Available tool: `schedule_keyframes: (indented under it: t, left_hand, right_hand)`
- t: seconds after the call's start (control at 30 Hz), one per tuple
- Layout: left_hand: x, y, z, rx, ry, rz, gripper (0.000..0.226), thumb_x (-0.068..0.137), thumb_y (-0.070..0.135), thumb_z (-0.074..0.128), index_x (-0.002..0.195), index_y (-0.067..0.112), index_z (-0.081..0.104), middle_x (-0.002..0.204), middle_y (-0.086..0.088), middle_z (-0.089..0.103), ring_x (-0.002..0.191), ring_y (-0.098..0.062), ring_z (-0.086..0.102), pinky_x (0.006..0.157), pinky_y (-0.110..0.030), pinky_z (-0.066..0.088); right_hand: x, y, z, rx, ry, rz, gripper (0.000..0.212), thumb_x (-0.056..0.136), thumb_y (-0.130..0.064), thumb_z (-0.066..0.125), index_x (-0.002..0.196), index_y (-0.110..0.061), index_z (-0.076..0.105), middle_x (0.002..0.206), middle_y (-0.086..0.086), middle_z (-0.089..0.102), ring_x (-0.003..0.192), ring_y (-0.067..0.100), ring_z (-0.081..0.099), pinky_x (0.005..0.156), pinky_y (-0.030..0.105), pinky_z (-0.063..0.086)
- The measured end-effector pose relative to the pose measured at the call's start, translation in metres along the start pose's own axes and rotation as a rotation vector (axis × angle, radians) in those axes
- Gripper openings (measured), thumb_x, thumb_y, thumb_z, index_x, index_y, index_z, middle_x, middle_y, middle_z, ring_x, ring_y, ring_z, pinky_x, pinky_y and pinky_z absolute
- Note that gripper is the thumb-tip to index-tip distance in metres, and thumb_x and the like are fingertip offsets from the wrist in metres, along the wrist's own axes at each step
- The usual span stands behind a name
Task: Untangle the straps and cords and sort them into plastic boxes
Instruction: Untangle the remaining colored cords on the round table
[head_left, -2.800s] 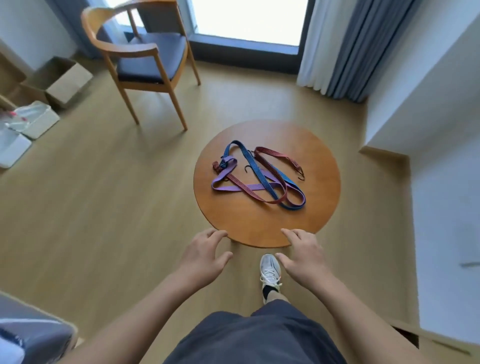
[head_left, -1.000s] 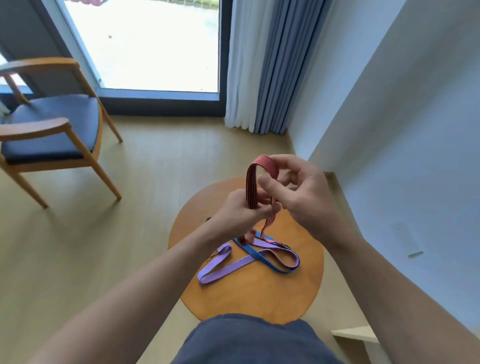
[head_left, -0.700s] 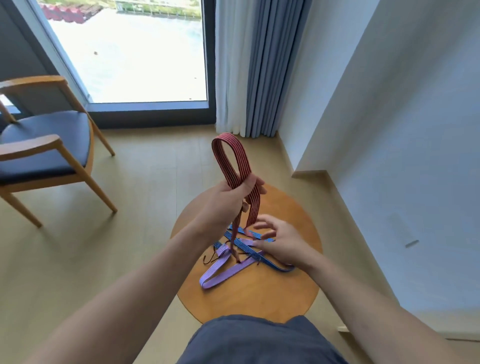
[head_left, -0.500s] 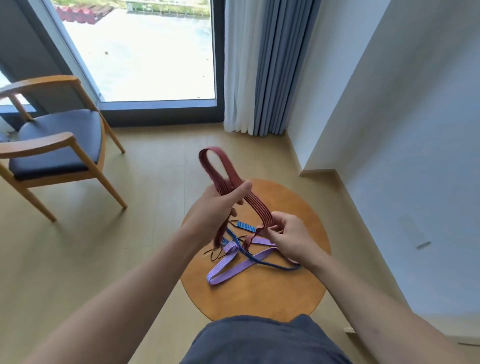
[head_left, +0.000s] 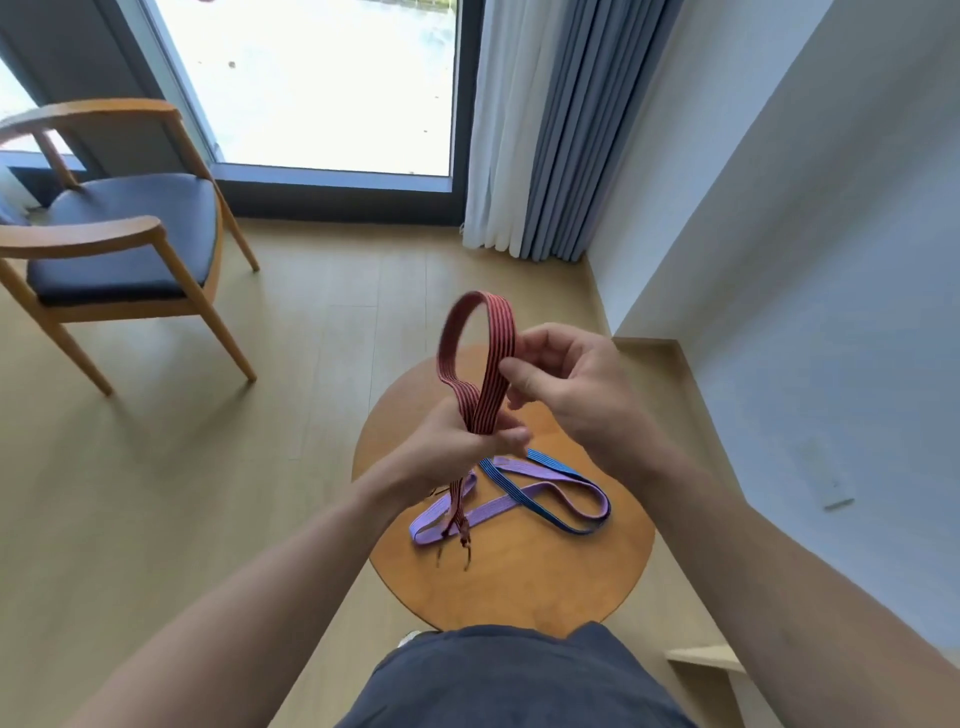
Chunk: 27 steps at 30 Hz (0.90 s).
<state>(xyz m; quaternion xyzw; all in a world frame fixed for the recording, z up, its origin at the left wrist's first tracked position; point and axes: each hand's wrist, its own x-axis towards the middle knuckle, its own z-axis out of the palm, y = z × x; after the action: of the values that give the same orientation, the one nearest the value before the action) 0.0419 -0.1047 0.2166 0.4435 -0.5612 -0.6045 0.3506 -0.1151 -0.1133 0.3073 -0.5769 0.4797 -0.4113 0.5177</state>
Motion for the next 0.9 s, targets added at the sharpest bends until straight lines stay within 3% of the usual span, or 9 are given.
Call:
schedule_keyframes:
  t: [0.1,0.2,0.27,0.37,0.47,0.57,0.63,0.7,0.9]
  left_hand:
    - [-0.004,0.000,0.002,0.092,-0.007,-0.123,0.026,0.102,0.029,0.065,0.084,0.013,0.075,0.066,-0.005,0.068,0.073,-0.026,0.068,0.084,-0.041,0.057]
    - [-0.008,0.002,0.000,0.028,-0.056,-0.230,0.037,0.104,0.034,0.060,0.081,0.008,0.071,0.055,-0.001,0.046,0.053,-0.023,0.054,0.061,-0.036,0.051]
    - [-0.007,0.008,-0.001,-0.057,-0.111,-0.270,0.034,0.102,0.031,0.066,0.078,0.007,0.069,0.054,0.000,0.038,0.046,-0.019,0.043,0.048,-0.029,0.042]
    - [-0.005,0.016,-0.001,-0.048,-0.268,-0.349,0.027,0.093,0.027,0.075,0.073,0.009,0.072,0.054,-0.001,0.040,0.046,-0.017,0.039,0.042,-0.024,0.035]
    - [-0.006,0.021,-0.002,0.000,-0.407,-0.408,0.021,0.085,0.030,0.081,0.073,0.015,0.072,0.054,-0.002,0.050,0.047,-0.016,0.044,0.041,-0.022,0.039]
    - [-0.005,0.018,-0.004,0.004,-0.442,-0.424,0.020,0.077,0.033,0.087,0.070,0.021,0.072,0.054,0.000,0.055,0.044,-0.012,0.047,0.040,-0.021,0.041]
    - [-0.004,0.013,-0.008,0.009,-0.448,-0.436,0.027,0.072,0.038,0.091,0.069,0.020,0.071,0.055,0.000,0.054,0.044,-0.012,0.046,0.041,-0.022,0.041]
    - [-0.005,0.006,-0.013,0.003,-0.429,-0.443,0.032,0.070,0.040,0.094,0.066,0.021,0.069,0.051,0.001,0.049,0.041,-0.012,0.042,0.040,-0.022,0.038]
    - [-0.005,-0.002,-0.016,0.022,-0.485,-0.493,0.031,0.068,0.038,0.094,0.068,0.022,0.068,0.047,0.003,0.046,0.038,-0.010,0.039,0.038,-0.020,0.032]
  right_hand:
    - [0.002,0.007,-0.010,-0.001,0.148,0.108,0.015,0.091,-0.005,0.070,0.106,-0.003,0.068,0.091,0.018,0.075,0.072,0.021,0.068,0.073,0.038,0.059]
    - [-0.008,0.024,-0.022,-0.493,0.301,0.012,0.049,0.083,-0.003,0.069,0.128,-0.018,0.057,0.118,-0.001,0.066,0.105,0.015,0.064,0.093,0.039,0.055]
    - [-0.017,0.039,-0.021,-0.864,0.134,-0.214,0.080,0.071,0.001,0.068,0.144,-0.022,0.045,0.147,0.003,0.044,0.134,0.022,0.044,0.110,0.041,0.042]
    - [-0.017,0.057,-0.016,-1.063,-0.163,-0.225,0.096,0.073,-0.016,0.071,0.155,-0.037,0.025,0.165,-0.004,0.014,0.154,0.024,0.007,0.120,0.049,0.022]
    - [-0.011,0.068,-0.012,-1.011,-0.260,-0.263,0.079,0.077,-0.026,0.069,0.149,-0.036,0.039,0.164,-0.009,0.023,0.155,0.021,0.005,0.121,0.050,0.013]
    - [-0.008,0.074,-0.009,-0.895,-0.388,-0.226,0.050,0.075,-0.021,0.072,0.124,-0.019,0.066,0.146,-0.001,0.054,0.148,0.023,0.033,0.118,0.048,0.024]
    - [-0.010,0.074,-0.009,-0.757,-0.396,-0.163,0.026,0.075,-0.013,0.071,0.101,-0.010,0.071,0.107,0.007,0.073,0.113,0.029,0.064,0.094,0.048,0.048]
    - [-0.009,0.074,-0.015,-0.596,-0.333,-0.033,0.018,0.076,-0.001,0.063,0.090,-0.010,0.069,0.081,0.008,0.070,0.078,0.025,0.064,0.069,0.048,0.050]
    - [-0.009,0.066,-0.018,-0.472,-0.529,0.161,0.048,0.074,-0.009,0.067,0.114,-0.034,0.061,0.120,-0.006,0.064,0.108,0.011,0.063,0.088,0.032,0.056]
